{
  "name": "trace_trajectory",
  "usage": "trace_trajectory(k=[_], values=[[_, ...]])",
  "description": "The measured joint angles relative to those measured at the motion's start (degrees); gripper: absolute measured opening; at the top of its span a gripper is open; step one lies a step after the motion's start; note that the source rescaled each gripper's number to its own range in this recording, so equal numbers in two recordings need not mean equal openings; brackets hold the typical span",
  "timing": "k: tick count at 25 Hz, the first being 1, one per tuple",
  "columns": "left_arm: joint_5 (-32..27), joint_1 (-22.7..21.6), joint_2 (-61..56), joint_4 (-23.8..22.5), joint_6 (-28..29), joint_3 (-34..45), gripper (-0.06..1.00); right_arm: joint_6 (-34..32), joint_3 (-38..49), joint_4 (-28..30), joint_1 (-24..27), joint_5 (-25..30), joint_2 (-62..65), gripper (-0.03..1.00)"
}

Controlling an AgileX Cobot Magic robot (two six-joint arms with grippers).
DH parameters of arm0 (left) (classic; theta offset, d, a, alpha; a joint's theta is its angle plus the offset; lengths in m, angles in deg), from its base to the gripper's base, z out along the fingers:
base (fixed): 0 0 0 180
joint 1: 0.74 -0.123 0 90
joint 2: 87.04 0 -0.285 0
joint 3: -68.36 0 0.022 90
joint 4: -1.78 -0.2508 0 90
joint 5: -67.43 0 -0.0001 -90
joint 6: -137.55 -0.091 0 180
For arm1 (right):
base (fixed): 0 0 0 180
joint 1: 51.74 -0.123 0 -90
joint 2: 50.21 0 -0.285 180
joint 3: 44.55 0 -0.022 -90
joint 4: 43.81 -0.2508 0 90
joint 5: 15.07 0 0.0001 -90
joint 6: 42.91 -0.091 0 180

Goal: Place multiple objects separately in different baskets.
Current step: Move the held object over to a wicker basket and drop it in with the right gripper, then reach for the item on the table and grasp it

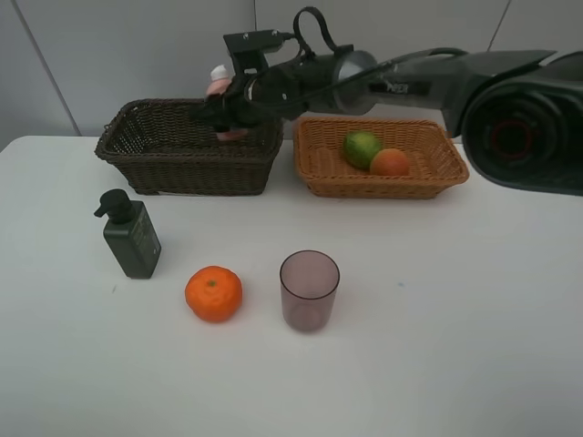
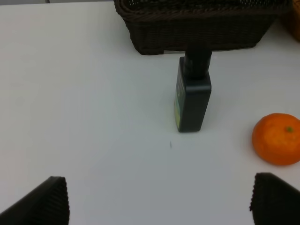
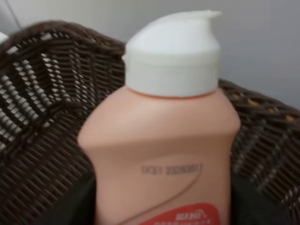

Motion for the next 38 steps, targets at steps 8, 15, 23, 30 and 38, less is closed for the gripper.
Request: trace_trajectory(k=[8, 15, 23, 30, 38], values=[[0.00, 0.00, 0.00, 0.00, 0.00, 0.00, 1.00, 0.00, 0.06, 0.00, 0.44, -0.32, -2.08, 0.00], [0.00, 0.00, 0.00, 0.00, 0.00, 0.00, 1.00, 0.00, 0.06, 0.00, 1.10, -0.67, -2.08, 0.39], [0.00, 0.00, 0.00, 0.00, 0.00, 0.00, 1.00, 0.00, 0.06, 0.00, 1.10, 2.52, -0.42, 0.77], [0.00, 0.00, 0.00, 0.00, 0.00, 0.00, 1.00, 0.00, 0.00, -0.35, 1.04, 21.05, 8.57, 0.79], [0.00, 0.00, 0.00, 0.00, 0.00, 0.00, 1.00, 0.56, 8.32, -4.80, 1.45, 41.40, 18.91, 0.79]])
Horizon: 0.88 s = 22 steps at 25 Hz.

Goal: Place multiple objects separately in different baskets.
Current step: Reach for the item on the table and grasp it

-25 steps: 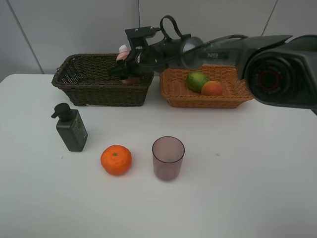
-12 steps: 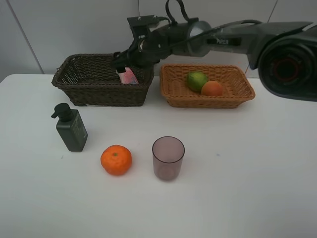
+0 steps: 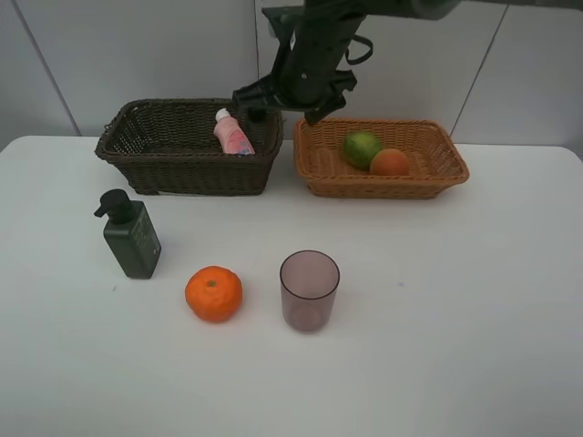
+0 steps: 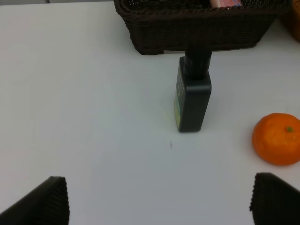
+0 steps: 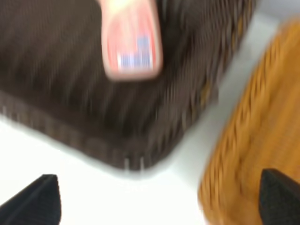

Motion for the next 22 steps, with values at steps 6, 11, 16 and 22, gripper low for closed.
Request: trace_trajectory(k=[6, 11, 16, 22], values=[[0.00, 0.00, 0.00, 0.00, 0.00, 0.00, 1.00, 2.26, 16.56, -6.37, 5.96, -0.90, 12.02, 0.79], [0.00, 0.00, 0.00, 0.00, 0.00, 0.00, 1.00, 2.43, 31.56, -7.20, 15.38, -1.40, 24.10, 0.79], [0.00, 0.00, 0.00, 0.00, 0.00, 0.00, 1.00, 2.48, 44.02, -5.88, 24.96, -1.54, 40.67, 0.79], [0.00, 0.00, 0.00, 0.00, 0.00, 0.00, 1.00, 4.30, 52.03, -4.99, 29.71, -0.57, 61.99, 0.79]])
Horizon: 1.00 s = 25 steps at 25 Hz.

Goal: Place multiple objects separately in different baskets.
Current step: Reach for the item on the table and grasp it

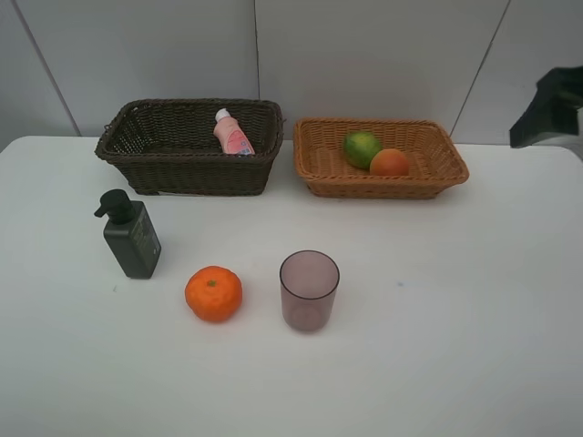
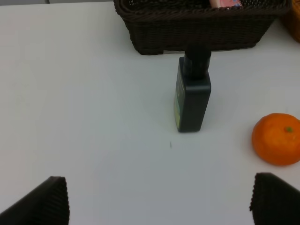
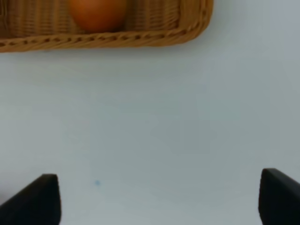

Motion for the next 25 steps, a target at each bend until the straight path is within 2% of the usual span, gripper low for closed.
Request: trace_trajectory(k=[6, 10, 13, 18, 25], values=[[0.00, 0.00, 0.00, 0.00, 0.00, 0.00, 1.00, 3.77, 0.80, -0.03, 0.00, 7.95, 20.07, 0.79], [0.00, 0.00, 0.00, 0.00, 0.00, 0.00, 1.00, 4.16, 0.80, -0.03, 0.00, 13.63, 30.96, 0.79], [0.00, 0.00, 0.00, 0.00, 0.00, 0.00, 1.00, 4.16, 0.87, -0.03, 0.00, 15.93, 38.08, 0.79], [0.00, 0.00, 0.00, 0.00, 0.00, 0.00, 1.00, 4.16, 1.67, 0.08, 0.00, 16.72, 47.64, 0.79], [0.00, 0.00, 0.00, 0.00, 0.00, 0.00, 1.00, 4.44, 14.04, 0.12, -0.08, 9.48, 59.33, 0.79]])
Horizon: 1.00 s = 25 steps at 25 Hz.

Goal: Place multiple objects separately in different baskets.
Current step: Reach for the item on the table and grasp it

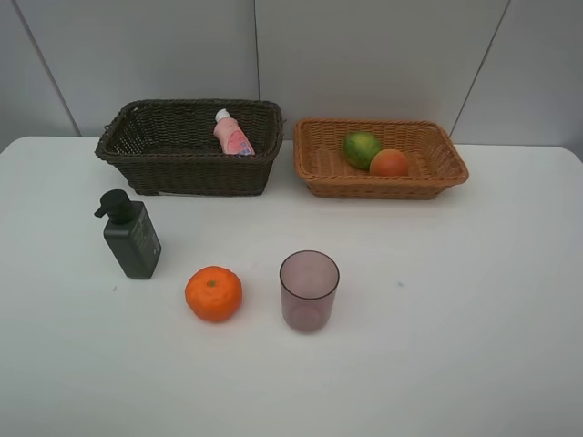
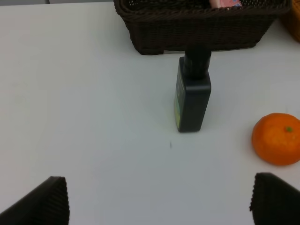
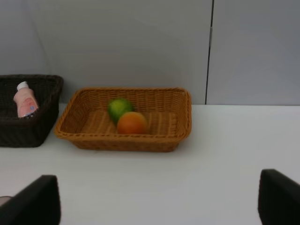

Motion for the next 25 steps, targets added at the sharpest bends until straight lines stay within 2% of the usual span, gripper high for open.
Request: trace_trajectory(k=[7, 15, 22, 25], values=[[0.00, 0.00, 0.00, 0.00, 0.00, 0.00, 1.00, 2.38, 8.93, -0.11, -2.75, -1.22, 0.00, 0.79], [0.00, 0.00, 0.00, 0.00, 0.00, 0.00, 1.00, 2.38, 9.88, -0.11, -2.61, -1.15, 0.00, 0.79], [0.00, 0.00, 0.00, 0.00, 0.00, 0.00, 1.00, 2.38, 9.88, -0.11, 5.05, -1.15, 0.00, 0.79], [0.00, 0.00, 0.00, 0.00, 0.00, 0.00, 1.00, 2.27, 9.88, -0.11, 6.25, -1.15, 0.00, 0.79]])
